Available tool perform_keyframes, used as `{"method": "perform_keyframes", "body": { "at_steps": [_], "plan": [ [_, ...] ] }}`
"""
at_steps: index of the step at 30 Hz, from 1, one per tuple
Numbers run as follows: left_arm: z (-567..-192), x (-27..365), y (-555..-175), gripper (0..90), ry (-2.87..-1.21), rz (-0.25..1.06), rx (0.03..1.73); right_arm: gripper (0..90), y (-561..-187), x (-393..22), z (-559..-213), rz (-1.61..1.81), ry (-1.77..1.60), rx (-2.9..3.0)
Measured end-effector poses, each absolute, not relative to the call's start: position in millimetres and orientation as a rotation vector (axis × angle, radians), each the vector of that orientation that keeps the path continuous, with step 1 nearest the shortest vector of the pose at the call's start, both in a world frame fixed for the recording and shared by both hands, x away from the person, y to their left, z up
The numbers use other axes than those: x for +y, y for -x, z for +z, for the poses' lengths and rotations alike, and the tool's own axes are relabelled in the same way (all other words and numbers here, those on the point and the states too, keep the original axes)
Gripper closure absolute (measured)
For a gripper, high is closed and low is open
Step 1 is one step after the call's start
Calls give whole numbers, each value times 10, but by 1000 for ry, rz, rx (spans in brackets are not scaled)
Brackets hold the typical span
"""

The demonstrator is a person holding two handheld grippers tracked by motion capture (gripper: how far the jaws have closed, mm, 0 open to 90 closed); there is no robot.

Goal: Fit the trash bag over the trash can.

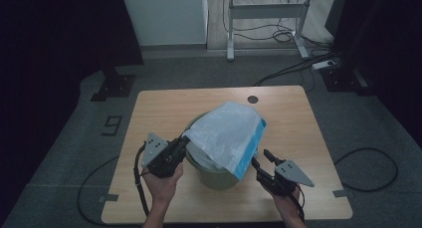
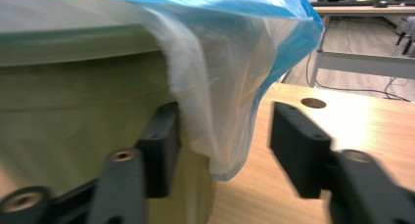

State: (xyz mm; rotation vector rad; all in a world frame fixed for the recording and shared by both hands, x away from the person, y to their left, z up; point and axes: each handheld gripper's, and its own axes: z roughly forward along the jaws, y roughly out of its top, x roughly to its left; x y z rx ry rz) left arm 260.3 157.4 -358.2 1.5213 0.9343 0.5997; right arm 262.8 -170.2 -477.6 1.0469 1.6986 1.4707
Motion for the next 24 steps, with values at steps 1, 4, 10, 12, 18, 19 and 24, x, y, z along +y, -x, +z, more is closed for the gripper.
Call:
{"method": "perform_keyframes", "body": {
  "at_steps": [1,4,10,12,18,19,24],
  "plan": [
    [-3586,1585,-2601,882,-1521,596,932,573,-2679,-1698,-4781,1464,-1039,1712],
    [-3599,1617,-2583,880,-1522,591,930,742,-2788,-1688,-4760,1441,-1036,1718],
    [-3624,1693,-2548,876,-1518,584,926,880,-2889,-1764,-4542,1406,-1062,1643],
    [-3636,1716,-2543,876,-1515,579,929,883,-2902,-1775,-4432,1405,-1048,1619],
    [-3701,1781,-2498,871,-1515,561,931,885,-2931,-1695,-4114,1416,-965,1598],
    [-3715,1795,-2491,870,-1522,556,931,885,-2929,-1672,-4085,1417,-953,1601],
    [-3785,1834,-2460,856,-1560,522,911,883,-2888,-1609,-4083,1425,-916,1630]
  ]
}}
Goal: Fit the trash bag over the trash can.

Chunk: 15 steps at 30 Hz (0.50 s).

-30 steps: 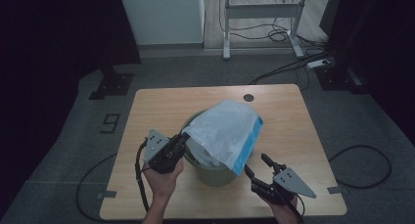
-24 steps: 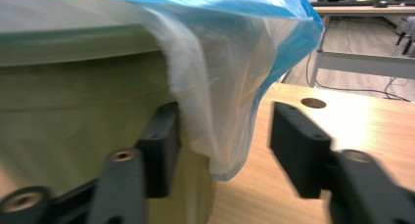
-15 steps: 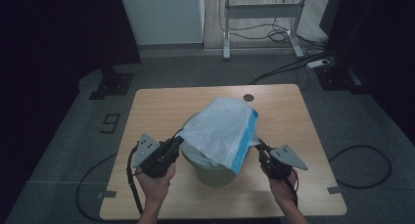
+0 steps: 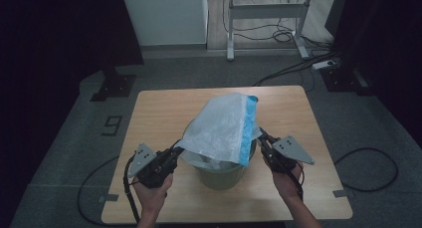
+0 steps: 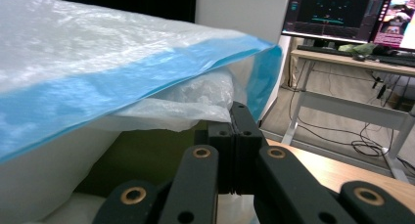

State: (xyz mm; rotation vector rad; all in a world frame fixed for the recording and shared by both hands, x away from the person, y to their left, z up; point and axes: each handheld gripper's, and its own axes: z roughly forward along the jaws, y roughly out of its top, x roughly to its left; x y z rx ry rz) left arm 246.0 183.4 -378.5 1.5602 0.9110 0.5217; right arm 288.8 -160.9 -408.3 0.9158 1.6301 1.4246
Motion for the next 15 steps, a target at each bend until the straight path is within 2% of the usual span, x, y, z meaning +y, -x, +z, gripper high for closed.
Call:
{"method": "perform_keyframes", "body": {
  "at_steps": [3,7,9,13,15],
  "plan": [
    [-3789,1837,-2450,806,-1590,463,854,883,-2902,-1642,-4110,1425,-933,1633],
    [-3700,1801,-2405,573,-1644,442,796,883,-2926,-1696,-4083,1423,-940,1617],
    [-3623,1802,-2384,496,-1641,432,777,883,-2923,-1704,-4057,1423,-933,1611],
    [-3449,1839,-2357,411,-1628,426,748,883,-2911,-1704,-4023,1424,-916,1606],
    [-3370,1840,-2385,399,-1633,440,759,883,-2909,-1702,-4018,1425,-907,1606]
  ]
}}
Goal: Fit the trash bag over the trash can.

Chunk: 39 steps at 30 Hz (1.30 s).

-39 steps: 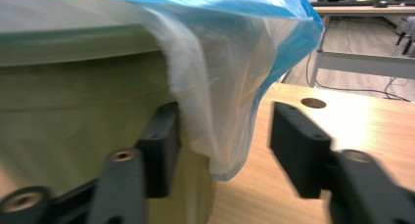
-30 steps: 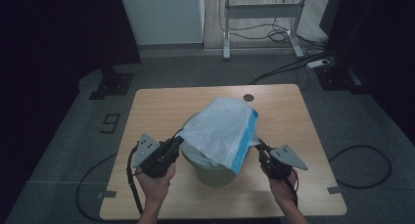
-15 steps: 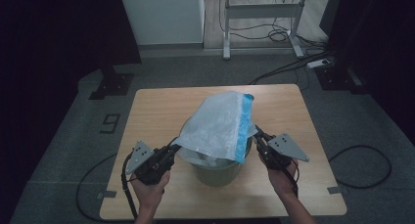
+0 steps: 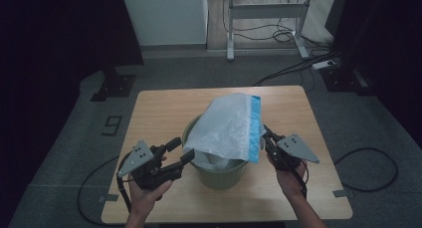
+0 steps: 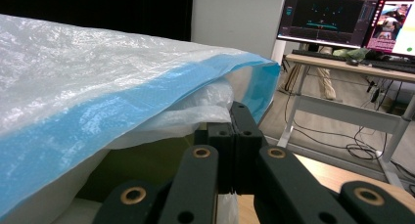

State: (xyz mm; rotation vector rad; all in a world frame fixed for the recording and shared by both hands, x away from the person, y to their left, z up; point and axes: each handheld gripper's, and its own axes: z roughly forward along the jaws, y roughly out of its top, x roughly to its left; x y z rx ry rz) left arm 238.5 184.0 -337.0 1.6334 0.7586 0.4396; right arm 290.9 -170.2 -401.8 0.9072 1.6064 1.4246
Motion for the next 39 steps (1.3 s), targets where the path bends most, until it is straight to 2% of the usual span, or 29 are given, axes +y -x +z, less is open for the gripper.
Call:
{"method": "perform_keyframes", "body": {
  "at_steps": [6,13,30,34,39],
  "plan": [
    [-3191,1752,-2633,392,-1690,467,794,883,-2909,-1671,-3965,1424,-878,1604],
    [-3121,1610,-2894,386,-1753,438,802,884,-2915,-1590,-3857,1435,-829,1603],
    [-3428,1515,-3094,375,-1865,279,807,884,-2770,-1312,-3692,1516,-688,1639],
    [-3485,1543,-3086,461,-1874,297,821,885,-2742,-1259,-3682,1532,-671,1646],
    [-3526,1579,-3074,704,-1869,306,830,884,-2714,-1219,-3682,1542,-660,1649]
  ]
}}
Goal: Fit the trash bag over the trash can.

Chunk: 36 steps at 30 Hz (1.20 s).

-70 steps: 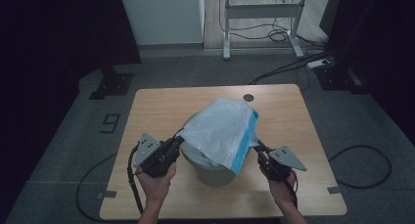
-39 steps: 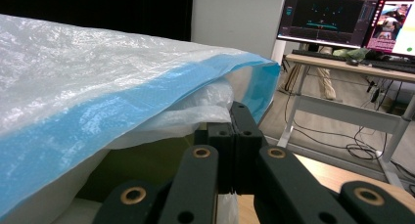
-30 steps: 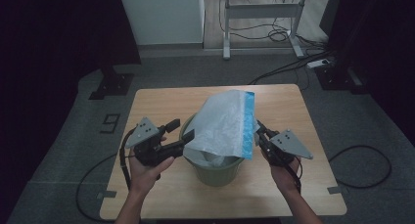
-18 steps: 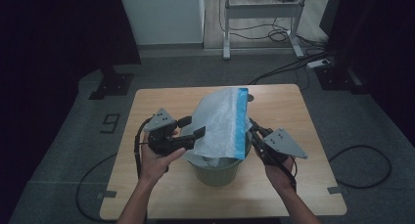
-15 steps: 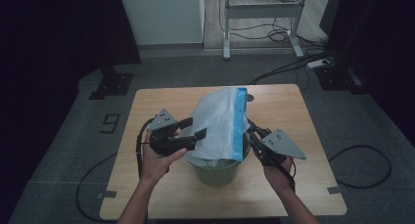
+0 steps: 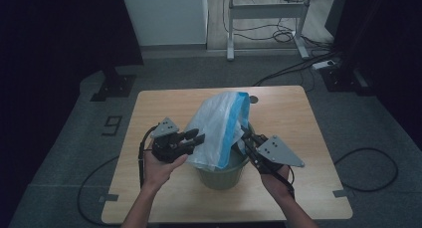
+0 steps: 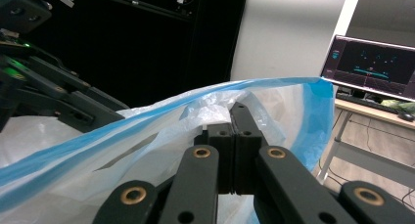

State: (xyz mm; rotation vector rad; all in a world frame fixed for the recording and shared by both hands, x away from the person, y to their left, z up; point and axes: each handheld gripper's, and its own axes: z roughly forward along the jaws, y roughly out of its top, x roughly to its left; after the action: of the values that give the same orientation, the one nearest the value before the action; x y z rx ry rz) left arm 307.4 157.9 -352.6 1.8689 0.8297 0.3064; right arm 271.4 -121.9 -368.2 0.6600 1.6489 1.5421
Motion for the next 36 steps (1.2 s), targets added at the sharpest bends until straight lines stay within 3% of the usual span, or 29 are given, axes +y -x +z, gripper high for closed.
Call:
{"method": "perform_keyframes", "body": {
  "at_steps": [3,6,20,31,36],
  "plan": [
    [-3542,1607,-3062,817,-1848,307,820,884,-2715,-1220,-3688,1541,-661,1649],
    [-3539,1659,-3039,867,-1795,305,807,884,-2721,-1240,-3702,1534,-670,1651],
    [-3529,1964,-2898,896,-1553,219,784,839,-2686,-1669,-4056,1463,-847,1724],
    [-3492,1933,-2842,896,-1514,179,770,514,-2355,-1868,-3989,1540,-896,1650],
    [-3470,1888,-2824,895,-1519,178,761,493,-2297,-1929,-3969,1482,-930,1652]
  ]
}}
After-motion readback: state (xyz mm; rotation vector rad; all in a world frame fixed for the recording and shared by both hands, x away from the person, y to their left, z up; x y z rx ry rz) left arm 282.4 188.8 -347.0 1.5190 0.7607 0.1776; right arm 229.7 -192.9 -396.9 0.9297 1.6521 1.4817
